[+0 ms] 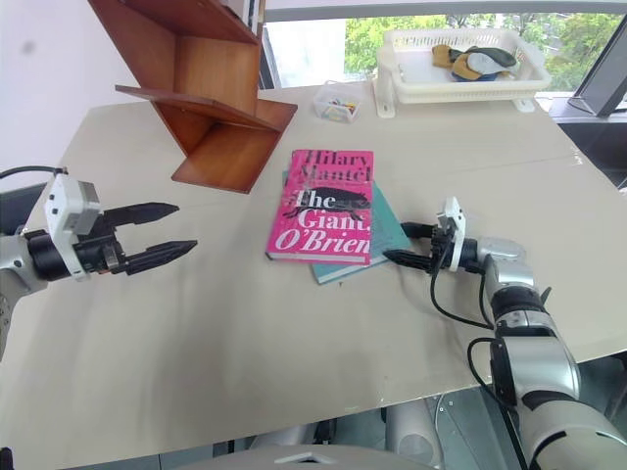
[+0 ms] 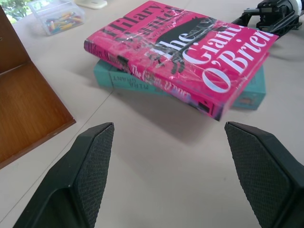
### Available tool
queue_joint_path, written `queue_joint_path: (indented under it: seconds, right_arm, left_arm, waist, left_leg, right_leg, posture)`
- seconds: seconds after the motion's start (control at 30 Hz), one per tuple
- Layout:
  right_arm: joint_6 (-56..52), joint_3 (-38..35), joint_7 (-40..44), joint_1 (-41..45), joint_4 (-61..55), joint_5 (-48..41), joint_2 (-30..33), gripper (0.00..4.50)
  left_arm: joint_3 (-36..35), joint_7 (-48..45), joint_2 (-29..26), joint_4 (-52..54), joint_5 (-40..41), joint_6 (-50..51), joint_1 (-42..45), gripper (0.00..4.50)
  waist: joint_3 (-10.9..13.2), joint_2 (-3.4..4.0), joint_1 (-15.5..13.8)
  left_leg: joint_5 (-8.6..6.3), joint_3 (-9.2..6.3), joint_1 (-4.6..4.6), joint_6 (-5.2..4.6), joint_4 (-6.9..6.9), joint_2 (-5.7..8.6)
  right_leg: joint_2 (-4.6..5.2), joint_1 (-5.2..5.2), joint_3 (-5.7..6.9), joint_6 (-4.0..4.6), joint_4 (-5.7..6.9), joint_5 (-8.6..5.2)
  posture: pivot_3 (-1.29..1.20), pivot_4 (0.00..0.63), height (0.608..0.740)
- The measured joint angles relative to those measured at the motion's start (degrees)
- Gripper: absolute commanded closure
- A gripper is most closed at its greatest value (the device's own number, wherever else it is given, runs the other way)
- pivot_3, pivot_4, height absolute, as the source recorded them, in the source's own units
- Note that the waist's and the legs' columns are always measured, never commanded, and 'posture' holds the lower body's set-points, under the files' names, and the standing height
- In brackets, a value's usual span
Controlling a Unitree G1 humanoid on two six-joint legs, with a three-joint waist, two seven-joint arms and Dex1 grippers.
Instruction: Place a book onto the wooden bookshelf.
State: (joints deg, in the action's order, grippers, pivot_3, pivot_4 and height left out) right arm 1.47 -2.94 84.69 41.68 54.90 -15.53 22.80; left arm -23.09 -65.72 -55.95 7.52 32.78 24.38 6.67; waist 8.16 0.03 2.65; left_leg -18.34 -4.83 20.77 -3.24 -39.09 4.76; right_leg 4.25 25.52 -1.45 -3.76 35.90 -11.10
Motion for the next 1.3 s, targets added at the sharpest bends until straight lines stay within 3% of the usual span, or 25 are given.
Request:
queue_joint_path:
  seconds: [0.2,0.4,0.7,0.77,1.03,1.3]
  right_arm:
    - [-1.0,3.3,1.9,-1.0,-4.7,0.6,-0.6,0.00]
    - [-5.0,8.0,2.7,-6.0,-16.8,-0.1,-0.2,0.00]
    - [-6.7,8.5,2.5,-8.1,-21.0,-1.0,2.1,0.00]
    - [-11.1,5.6,2.4,-14.2,-29.6,-4.8,7.7,0.00]
    - [-23.5,-4.0,-1.2,-26.7,-49.3,-14.5,17.8,0.00]
    - [-31.5,-18.9,-6.0,-37.0,-64.4,-24.8,25.9,0.00]
  left_arm:
    - [0.0,0.2,0.0,0.4,0.0,0.0,-0.1,0.58]
    - [0.0,0.6,0.1,0.6,0.0,0.0,-0.1,0.58]
    - [0.1,0.5,0.1,0.7,0.0,0.0,-0.1,0.58]
    - [0.0,-0.3,0.1,0.9,0.2,0.0,-0.6,0.58]
    - [0.8,-0.8,0.8,1.0,0.8,0.8,-1.2,0.58]
    - [6.5,4.7,8.9,-2.6,3.6,11.4,1.2,0.58]
  waist:
    - [0.0,0.00,-0.1]
    - [0.0,0.00,-0.2]
    - [0.0,0.01,-0.3]
    - [0.0,0.06,-0.9]
    - [0.1,0.06,-1.2]
    - [0.0,0.01,-2.3]
  left_leg:
    - [0.00,-0.02,0.01,0.00,0.00,0.00]
    - [0.00,-0.07,0.03,0.00,0.00,0.02]
    - [0.00,-0.07,0.04,0.00,-0.02,0.03]
    - [0.00,-0.16,0.13,0.00,-0.02,0.08]
    - [0.00,-0.10,0.09,0.00,-0.04,0.06]
    - [-0.01,-0.11,0.08,-0.01,-0.08,0.06]
  right_leg:
    - [0.01,0.01,0.02,0.00,0.01,0.00]
    - [0.00,0.00,0.09,0.00,0.01,0.00]
    - [-0.01,0.01,0.12,0.00,0.00,0.00]
    - [0.09,0.02,0.21,0.00,-0.02,0.00]
    - [0.27,-0.01,0.18,0.00,-0.01,0.00]
    - [0.27,-0.05,0.20,0.00,0.00,0.00]
  posture:
    - [0.00,0.150,0.740]
    - [0.00,0.150,0.740]
    - [0.00,0.150,0.740]
    - [0.00,0.150,0.740]
    - [0.00,0.150,0.740]
    - [0.00,0.150,0.740]
